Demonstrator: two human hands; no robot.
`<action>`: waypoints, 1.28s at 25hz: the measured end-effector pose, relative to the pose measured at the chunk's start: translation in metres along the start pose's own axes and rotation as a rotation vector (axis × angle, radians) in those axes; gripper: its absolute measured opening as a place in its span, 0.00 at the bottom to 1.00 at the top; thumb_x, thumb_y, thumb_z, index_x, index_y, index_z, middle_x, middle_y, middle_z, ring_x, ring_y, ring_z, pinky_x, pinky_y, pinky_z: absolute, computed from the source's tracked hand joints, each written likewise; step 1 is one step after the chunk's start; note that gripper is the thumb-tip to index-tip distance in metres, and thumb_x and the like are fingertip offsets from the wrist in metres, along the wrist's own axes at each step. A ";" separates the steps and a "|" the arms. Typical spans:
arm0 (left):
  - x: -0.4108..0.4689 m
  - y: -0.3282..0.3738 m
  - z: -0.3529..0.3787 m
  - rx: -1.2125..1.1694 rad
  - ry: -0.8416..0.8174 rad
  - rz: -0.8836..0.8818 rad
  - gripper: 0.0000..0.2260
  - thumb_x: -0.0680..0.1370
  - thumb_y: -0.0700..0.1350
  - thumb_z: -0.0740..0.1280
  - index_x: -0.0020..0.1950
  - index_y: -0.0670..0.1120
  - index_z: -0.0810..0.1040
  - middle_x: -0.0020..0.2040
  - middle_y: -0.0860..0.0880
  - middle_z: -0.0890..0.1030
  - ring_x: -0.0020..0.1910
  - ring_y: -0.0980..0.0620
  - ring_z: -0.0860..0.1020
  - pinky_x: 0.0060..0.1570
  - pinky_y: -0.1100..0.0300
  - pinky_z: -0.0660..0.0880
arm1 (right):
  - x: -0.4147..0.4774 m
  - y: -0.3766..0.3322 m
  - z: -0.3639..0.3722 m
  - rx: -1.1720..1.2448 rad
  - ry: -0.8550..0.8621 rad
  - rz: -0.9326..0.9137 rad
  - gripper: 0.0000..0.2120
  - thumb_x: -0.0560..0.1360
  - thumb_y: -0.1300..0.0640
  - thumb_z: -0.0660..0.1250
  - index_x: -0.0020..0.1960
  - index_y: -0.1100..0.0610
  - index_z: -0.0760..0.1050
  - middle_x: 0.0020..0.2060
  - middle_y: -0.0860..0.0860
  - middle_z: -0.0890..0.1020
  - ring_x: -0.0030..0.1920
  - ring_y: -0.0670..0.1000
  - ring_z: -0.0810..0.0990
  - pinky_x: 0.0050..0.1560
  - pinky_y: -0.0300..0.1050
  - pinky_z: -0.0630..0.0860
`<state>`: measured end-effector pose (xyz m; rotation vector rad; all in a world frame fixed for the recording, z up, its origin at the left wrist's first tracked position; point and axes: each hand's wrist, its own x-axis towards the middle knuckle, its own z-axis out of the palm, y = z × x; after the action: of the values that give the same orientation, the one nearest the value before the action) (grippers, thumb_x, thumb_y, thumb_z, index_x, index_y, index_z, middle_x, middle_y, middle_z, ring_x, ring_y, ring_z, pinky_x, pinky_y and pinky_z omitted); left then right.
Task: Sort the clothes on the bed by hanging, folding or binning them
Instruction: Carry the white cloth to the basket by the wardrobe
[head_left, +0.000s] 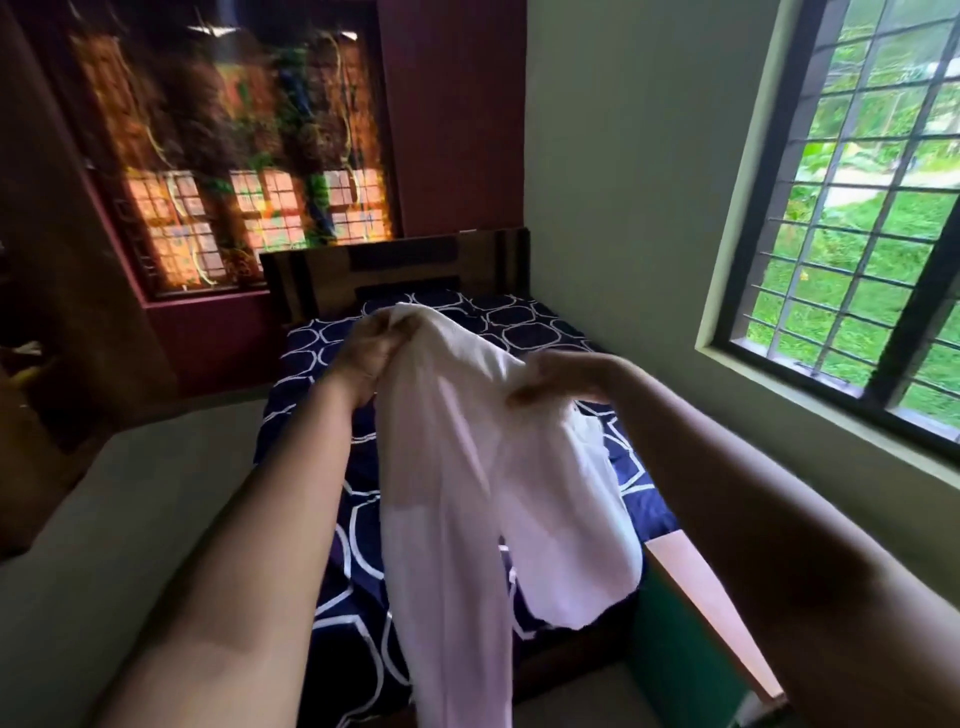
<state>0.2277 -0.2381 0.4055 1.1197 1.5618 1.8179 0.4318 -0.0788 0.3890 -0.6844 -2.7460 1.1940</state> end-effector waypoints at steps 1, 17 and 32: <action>0.001 0.004 -0.004 -0.003 0.043 0.018 0.11 0.79 0.39 0.65 0.40 0.49 0.83 0.35 0.54 0.83 0.35 0.58 0.80 0.38 0.62 0.76 | -0.002 0.010 0.008 -0.145 -0.044 0.087 0.14 0.72 0.55 0.73 0.54 0.60 0.77 0.43 0.51 0.81 0.42 0.49 0.78 0.46 0.44 0.77; -0.043 -0.030 0.037 0.062 0.226 -0.027 0.04 0.78 0.43 0.68 0.44 0.50 0.76 0.41 0.51 0.79 0.40 0.54 0.78 0.37 0.67 0.76 | 0.022 -0.085 0.059 0.949 0.300 0.279 0.06 0.79 0.63 0.59 0.45 0.62 0.72 0.33 0.57 0.80 0.26 0.50 0.80 0.23 0.41 0.77; -0.057 0.020 -0.031 -0.132 -0.054 0.059 0.11 0.77 0.39 0.63 0.52 0.50 0.82 0.47 0.47 0.83 0.46 0.51 0.81 0.43 0.60 0.78 | 0.003 -0.098 0.041 -0.096 0.205 -0.263 0.44 0.63 0.50 0.79 0.73 0.46 0.62 0.66 0.48 0.71 0.66 0.48 0.68 0.66 0.45 0.66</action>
<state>0.2359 -0.3056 0.4091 1.1542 1.3710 1.8835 0.3830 -0.1640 0.4290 -0.4088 -2.6317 0.8909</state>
